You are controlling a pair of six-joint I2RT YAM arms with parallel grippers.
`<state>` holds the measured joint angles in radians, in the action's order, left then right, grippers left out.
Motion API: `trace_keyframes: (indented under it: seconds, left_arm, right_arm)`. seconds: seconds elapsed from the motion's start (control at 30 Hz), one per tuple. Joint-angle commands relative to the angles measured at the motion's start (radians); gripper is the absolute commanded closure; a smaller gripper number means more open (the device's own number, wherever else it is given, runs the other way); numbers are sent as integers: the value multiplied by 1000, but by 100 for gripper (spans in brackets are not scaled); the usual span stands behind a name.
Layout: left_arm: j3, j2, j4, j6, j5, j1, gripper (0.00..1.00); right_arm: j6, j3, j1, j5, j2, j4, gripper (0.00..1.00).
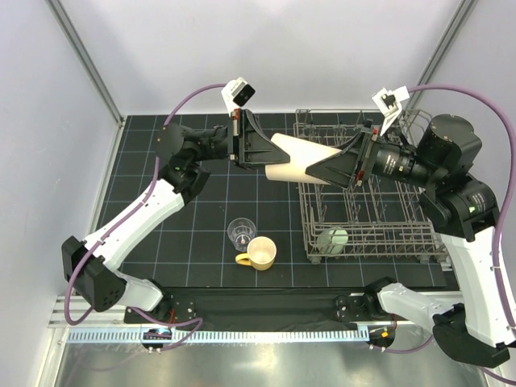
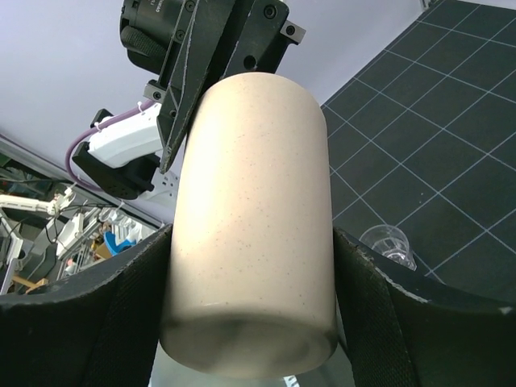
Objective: Load the cups into the dish rack
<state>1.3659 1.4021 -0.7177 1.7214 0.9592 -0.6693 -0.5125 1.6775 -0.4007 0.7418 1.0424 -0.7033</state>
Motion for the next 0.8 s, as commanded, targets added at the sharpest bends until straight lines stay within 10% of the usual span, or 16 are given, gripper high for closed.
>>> trace_keyframes:
  seconds: [0.0, 0.77]
  left_arm:
    - [13, -20, -58, 6, 1, -4, 100]
    - [1, -14, -80, 21, -2, -3, 100]
  right_arm:
    - [-21, -12, -1, 57, -16, 54, 25]
    - [-32, -15, -1, 54, -18, 84, 13]
